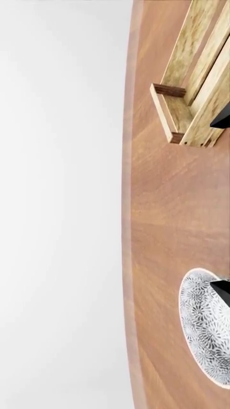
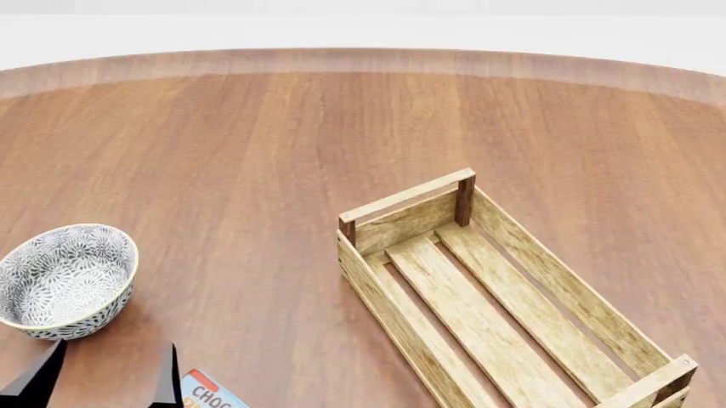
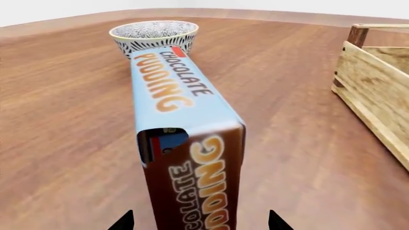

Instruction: Pick up the chocolate pudding and put it in the tray.

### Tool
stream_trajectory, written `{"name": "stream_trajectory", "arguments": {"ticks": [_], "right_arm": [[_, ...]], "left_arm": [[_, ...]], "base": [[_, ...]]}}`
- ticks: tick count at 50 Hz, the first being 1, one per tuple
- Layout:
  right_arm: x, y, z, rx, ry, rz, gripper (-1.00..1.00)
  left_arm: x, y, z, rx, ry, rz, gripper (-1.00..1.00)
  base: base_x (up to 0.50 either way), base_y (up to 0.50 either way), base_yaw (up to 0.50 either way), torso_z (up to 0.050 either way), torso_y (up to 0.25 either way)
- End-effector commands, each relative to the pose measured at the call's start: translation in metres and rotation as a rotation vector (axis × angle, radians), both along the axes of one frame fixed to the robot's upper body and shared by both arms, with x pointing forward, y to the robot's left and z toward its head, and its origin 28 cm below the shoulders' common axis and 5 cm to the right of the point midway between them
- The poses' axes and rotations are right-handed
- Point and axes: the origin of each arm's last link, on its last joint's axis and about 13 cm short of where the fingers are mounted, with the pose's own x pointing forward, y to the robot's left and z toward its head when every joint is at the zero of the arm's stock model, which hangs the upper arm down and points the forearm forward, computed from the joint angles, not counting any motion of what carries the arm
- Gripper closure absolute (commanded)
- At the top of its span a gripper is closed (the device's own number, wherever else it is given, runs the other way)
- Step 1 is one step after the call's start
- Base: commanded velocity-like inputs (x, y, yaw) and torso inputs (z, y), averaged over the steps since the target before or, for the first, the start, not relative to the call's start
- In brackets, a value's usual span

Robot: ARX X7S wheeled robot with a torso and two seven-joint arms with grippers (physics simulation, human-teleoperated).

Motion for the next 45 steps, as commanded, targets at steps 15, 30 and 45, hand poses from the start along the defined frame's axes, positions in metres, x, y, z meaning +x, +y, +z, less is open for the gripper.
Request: {"name": "stream_trajectory", "arguments": {"ticks": [15,30,45], "right_arm": [[0.004,0.006,0.002,-0.003,-0.01,0.018,-1.0],[0.01,0.006,0.003,-0.009,-0.014,0.015,-1.0],[0.014,0.006,0.008,-0.008,-0.03,0.016,1.0]], "left_arm": [[0.0,0.0,0.001,0.002,-0.004,-0.002,-1.0],[-0.001,0.001,0.001,-0.001,-0.003,0.004,-1.0],[-0.001,0.0,0.001,0.0,-0.005,0.0,-1.0]], "base": [[0.0,0.0,0.0,0.0,0.0],[0.0,0.0,0.0,0.0,0.0],[0.0,0.0,0.0,0.0,0.0]]}}
